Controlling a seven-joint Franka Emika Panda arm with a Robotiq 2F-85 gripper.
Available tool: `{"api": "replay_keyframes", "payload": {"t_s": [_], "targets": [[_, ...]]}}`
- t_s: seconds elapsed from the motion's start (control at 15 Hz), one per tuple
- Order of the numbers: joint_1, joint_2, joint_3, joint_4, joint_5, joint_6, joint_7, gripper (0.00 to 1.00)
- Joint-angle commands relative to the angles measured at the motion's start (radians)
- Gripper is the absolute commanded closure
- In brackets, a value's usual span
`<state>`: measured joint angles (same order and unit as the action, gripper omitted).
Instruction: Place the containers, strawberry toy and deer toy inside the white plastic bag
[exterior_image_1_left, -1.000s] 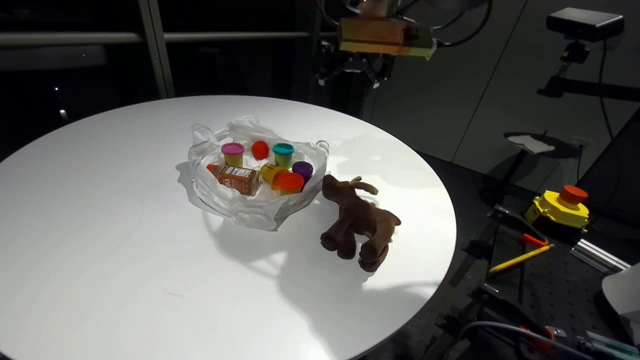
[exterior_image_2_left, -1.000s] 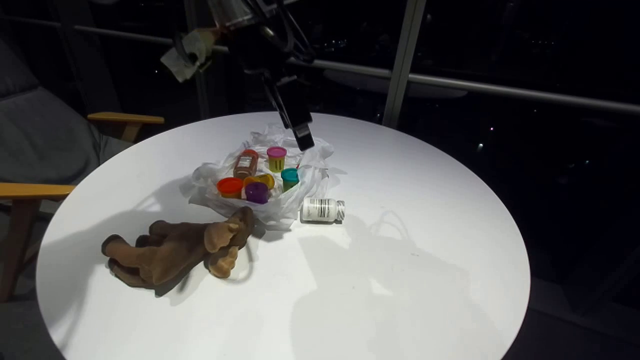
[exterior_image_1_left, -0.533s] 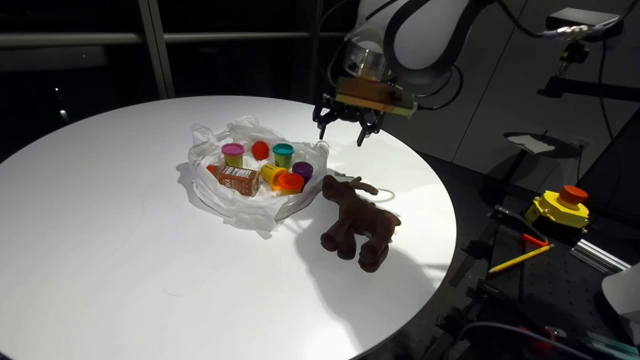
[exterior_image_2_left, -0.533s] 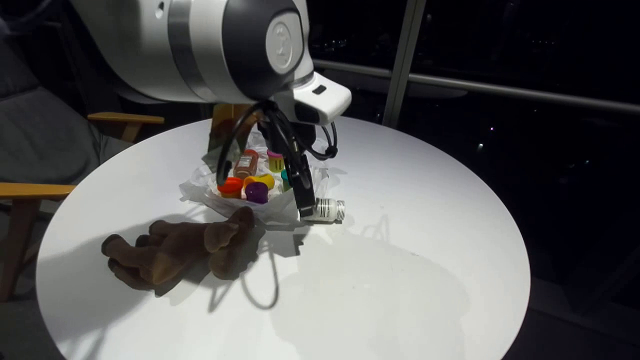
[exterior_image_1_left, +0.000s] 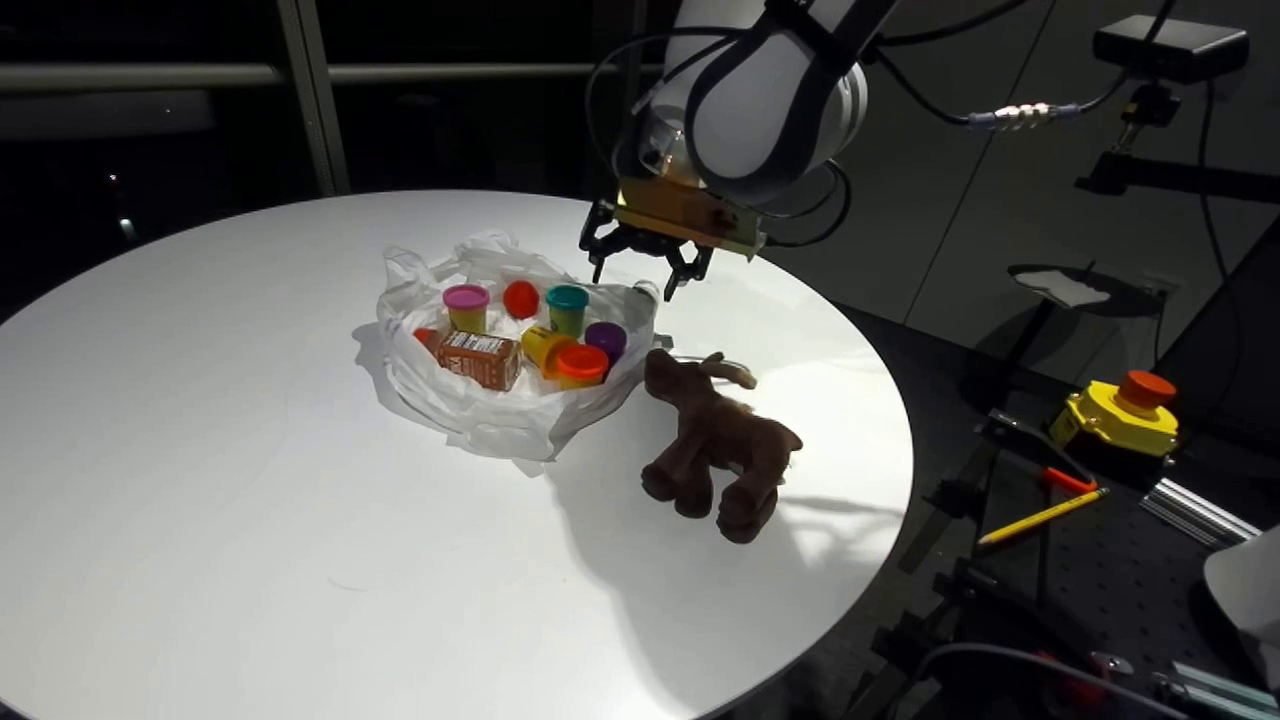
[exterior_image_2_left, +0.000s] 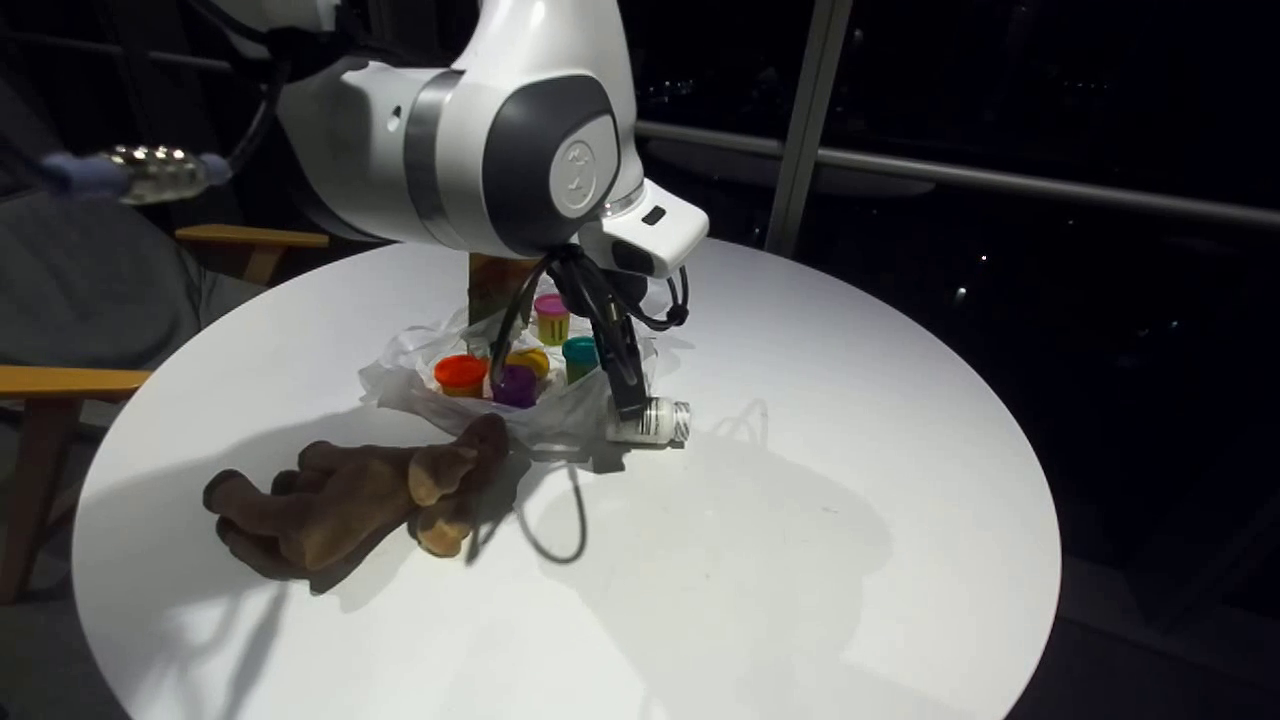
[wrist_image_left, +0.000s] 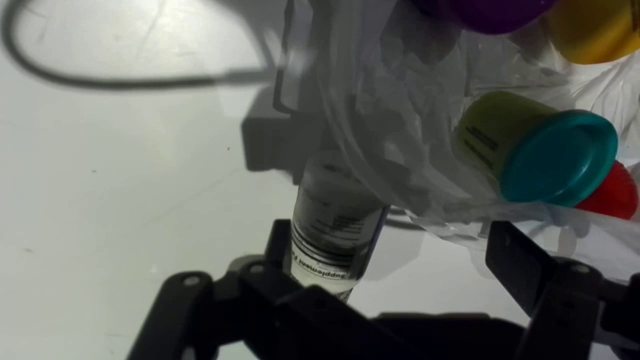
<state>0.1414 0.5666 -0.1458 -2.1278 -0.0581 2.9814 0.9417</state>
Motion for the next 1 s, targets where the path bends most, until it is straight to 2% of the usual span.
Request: {"api": "replay_keyframes", "payload": {"t_s": [0.0, 0.4, 0.47, 0.53, 0.73, 0.8, 0.93], "targets": [[0.011, 0.031, -0.014, 0.027, 0.076, 0.025, -0.051, 0.0], [0.027, 0.089, -0.058, 0.058, 0.126, 0.012, -0.056, 0.0], [0.027, 0.094, -0.061, 0.061, 0.129, 0.019, -0.057, 0.25], [0.035, 0.098, -0.071, 0.064, 0.129, 0.019, -0.052, 0.25], [0.043, 0.072, -0.069, 0.033, 0.13, 0.037, -0.064, 0.49], [0.028, 0.052, -0.042, 0.012, 0.135, 0.053, -0.082, 0.58], [0.091, 0.003, -0.082, -0.054, 0.12, 0.08, -0.07, 0.73]]}}
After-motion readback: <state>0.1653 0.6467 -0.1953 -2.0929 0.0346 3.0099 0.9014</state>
